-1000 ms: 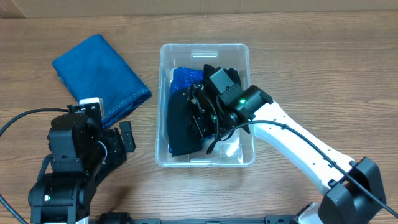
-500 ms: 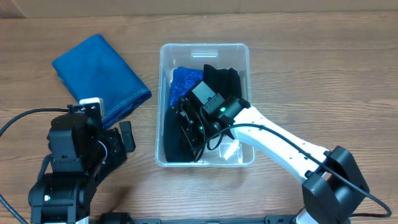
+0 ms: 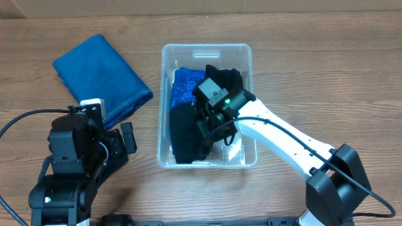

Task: Pack container
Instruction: 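Grasp the second black cloth with the right gripper and carry it over the bin, then lower the black cloth into the bin's front and release, withdraw right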

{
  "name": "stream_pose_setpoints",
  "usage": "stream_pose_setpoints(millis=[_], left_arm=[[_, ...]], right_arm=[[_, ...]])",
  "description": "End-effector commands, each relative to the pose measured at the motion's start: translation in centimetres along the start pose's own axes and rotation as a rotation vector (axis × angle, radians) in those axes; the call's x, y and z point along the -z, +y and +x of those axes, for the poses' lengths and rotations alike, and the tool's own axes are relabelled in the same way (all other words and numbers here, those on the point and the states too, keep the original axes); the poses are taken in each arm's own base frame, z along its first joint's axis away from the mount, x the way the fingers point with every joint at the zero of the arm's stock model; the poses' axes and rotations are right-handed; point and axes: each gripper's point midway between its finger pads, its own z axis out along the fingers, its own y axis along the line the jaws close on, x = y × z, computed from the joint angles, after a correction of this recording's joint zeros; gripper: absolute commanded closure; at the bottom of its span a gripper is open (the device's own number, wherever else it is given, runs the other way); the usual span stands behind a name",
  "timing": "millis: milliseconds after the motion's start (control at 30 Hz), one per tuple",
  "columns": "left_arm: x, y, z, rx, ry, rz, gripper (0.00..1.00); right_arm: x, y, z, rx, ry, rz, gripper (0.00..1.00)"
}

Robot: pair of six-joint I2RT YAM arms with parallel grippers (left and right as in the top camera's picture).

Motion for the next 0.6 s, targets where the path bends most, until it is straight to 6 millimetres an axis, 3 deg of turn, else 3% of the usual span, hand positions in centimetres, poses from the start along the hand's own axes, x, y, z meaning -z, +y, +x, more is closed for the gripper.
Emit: stream_pose_setpoints(millis=[0,67,133,300,400,567], left_arm=[[0.5,0.1,-0.8,-0.01,-0.024,-0.008,0.0],[0.5,0.1,-0.8,-0.01,-0.024,-0.009,0.0],[0.5,0.1,-0.8,-0.01,-0.024,-0.009,0.0],[0.5,0.1,-0.8,-0.01,-0.024,-0.008,0.0],[0.5,0.1,-0.8,-0.01,-0.024,-0.008,0.0],[0.5,0.1,-0.8,-0.01,-0.024,-0.008,0.0]], right_arm=[[4.3,0.9,-3.6,0.081,-0.153,0.041,0.49],[5.0,2.5,-3.7,0.105,-0.165,-0.004,0.49],[4.7,4.4,-2.5,0.135,-0.128,-0.068,0.54],[4.1,8.1,0.0,0.164,-0.064,-0.122,0.93],[3.2,9.3,1.3,0.174,-0.034,-0.122,0.93],[0.1,8.2,2.2,0.142,0.015,-0.094,0.93]])
